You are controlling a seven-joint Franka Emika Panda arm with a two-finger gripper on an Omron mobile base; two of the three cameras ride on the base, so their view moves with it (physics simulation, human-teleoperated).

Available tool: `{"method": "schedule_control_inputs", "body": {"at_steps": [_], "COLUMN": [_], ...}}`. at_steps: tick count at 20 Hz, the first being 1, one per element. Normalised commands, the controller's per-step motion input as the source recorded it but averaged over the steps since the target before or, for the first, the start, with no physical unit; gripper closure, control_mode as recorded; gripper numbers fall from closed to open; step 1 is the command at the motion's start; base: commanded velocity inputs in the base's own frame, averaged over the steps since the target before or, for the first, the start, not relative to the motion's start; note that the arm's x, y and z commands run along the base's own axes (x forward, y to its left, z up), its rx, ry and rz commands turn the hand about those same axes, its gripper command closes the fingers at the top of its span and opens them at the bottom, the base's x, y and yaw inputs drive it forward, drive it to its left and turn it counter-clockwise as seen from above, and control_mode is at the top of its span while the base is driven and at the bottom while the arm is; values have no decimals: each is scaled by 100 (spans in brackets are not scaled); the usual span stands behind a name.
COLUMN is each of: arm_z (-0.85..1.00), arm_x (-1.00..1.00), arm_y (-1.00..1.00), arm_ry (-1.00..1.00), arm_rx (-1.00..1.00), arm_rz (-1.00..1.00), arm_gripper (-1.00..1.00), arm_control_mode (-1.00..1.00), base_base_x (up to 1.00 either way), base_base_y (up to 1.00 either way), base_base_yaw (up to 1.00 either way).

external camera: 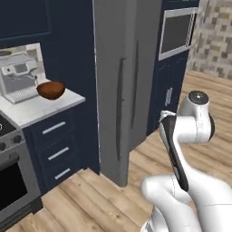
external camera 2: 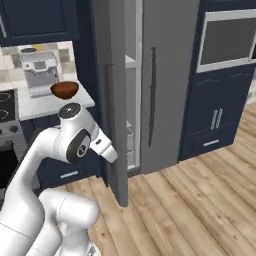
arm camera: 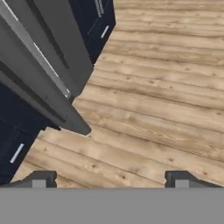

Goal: Take the kiwi, bell pepper, and shrimp from the freezer and place them in the bowl on the counter.

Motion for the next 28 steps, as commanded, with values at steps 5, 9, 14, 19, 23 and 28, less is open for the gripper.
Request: {"method": "schedule_control_inputs", "body": {"at_steps": [5, 9, 14, 19, 23, 28], "arm_z": [0, 0, 0, 0, 0, 0], "arm_x": [0, 0, 0, 0, 0, 0], "arm_y": [0, 0, 0, 0, 0, 0], "arm_ry": [0, 0, 0, 0, 0, 0], "arm_rx": [0, 0, 0, 0, 0, 0], "arm_rz": [0, 0, 0, 0, 0, 0], "arm_gripper": [-100, -100, -100, -100, -100, -100], "arm_control_mode": [100, 100, 100, 100, 100, 100], "base_base_x": [41, 100, 100, 99, 99, 100], "base_base_y": [-82, -70, -39, 12, 28, -41], "base_base_yaw": [-50, 0, 0, -4, -12, 1]}}
